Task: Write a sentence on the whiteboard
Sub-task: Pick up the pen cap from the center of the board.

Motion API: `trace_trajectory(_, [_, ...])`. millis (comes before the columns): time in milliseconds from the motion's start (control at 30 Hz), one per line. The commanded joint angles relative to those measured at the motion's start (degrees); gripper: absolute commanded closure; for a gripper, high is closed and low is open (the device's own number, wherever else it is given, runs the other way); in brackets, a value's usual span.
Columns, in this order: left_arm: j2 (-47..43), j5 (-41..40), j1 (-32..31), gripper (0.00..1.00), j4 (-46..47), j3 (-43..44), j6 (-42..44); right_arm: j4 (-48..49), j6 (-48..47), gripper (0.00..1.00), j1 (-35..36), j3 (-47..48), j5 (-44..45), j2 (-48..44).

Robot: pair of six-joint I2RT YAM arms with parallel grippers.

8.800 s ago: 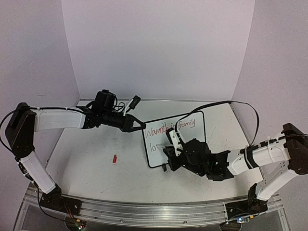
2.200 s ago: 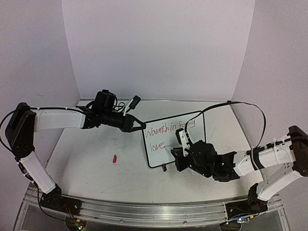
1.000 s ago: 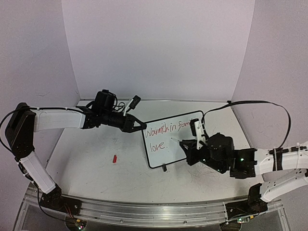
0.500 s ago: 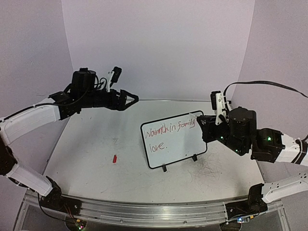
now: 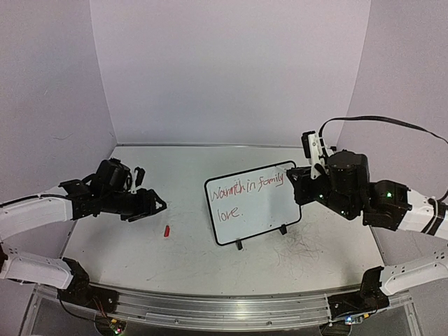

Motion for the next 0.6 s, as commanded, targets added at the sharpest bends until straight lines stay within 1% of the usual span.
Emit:
trace_trajectory(0, [4.61,-5.37,-0.75,0.42,-2.00,1.24,-1.82,1.50,-0.08,1.00,-0.14,-1.08,-3.51,-0.26])
trace_trajectory(100, [8.45,-7.71,-2.31,0.48,-2.12,2.68,-0.89,2.45,0.50,1.00,-0.17,-2.17,-4.90,-1.32])
trace_trajectory(267, [16.16,-12.02,-4.15,0.52,-2.30,5.53,0.95,3.04,0.15,1.00,-0.17,-2.74,-5.03,-2.00])
trace_trajectory(400, [21.47,-13.22,-5.05,0.53,-2.32,7.37,1.97,3.15,-0.26,1.00,-0.12,-2.16,-4.97,-2.07])
trace_trajectory(567, [24.96,-13.89,-5.46,0.54,-2.32,8.43,2.93,3.68,-0.29,1.00,-0.17,-2.27,-4.92,-2.64])
